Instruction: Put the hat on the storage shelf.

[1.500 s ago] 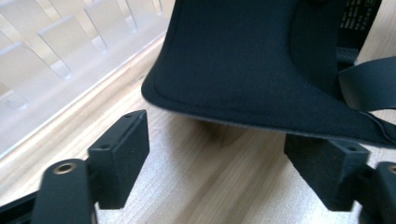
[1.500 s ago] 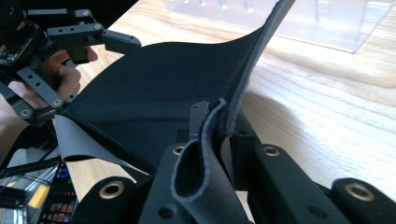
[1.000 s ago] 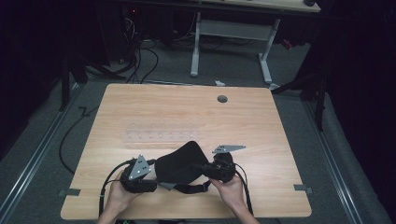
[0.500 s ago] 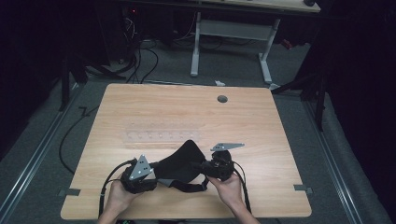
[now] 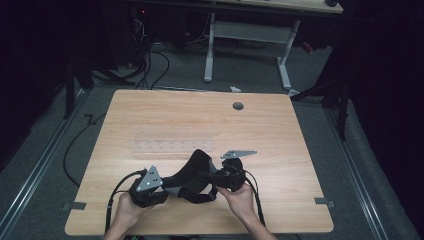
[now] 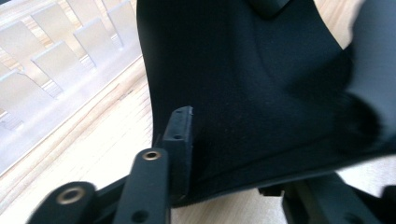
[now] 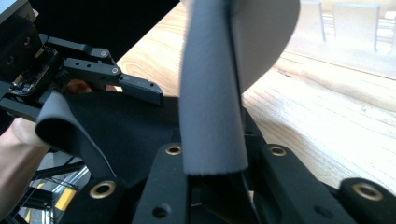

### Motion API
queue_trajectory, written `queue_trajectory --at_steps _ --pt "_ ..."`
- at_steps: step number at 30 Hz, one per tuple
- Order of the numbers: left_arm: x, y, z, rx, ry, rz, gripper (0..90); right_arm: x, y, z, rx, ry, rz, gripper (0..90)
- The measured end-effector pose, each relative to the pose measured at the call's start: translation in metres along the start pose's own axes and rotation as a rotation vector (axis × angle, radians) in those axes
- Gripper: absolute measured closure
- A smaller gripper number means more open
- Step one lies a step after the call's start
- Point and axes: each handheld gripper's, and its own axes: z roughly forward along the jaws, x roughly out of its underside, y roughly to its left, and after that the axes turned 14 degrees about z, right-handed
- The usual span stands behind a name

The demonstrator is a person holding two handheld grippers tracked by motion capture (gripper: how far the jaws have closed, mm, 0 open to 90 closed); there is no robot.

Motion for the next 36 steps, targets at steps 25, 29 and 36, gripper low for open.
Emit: queue_trajectory --at_steps 25,29,36 --pt "-0.015 -0.012 -0.016 0.166 -0.009 -0.072 86.7 -0.001 -0.017 -0.032 -0.046 -0.146 -0.010 46.3" --pt "-0.024 -0.012 -0.023 0.174 -0.044 -0.084 86.7 0.009 -0.031 -0.037 0.054 -0.164 -0.020 44.9" --pt "-0.028 -0.006 -0.030 0.139 -0.077 -0.122 86.6 0.025 -0.056 -0.033 0.305 -0.169 -0.093 42.9"
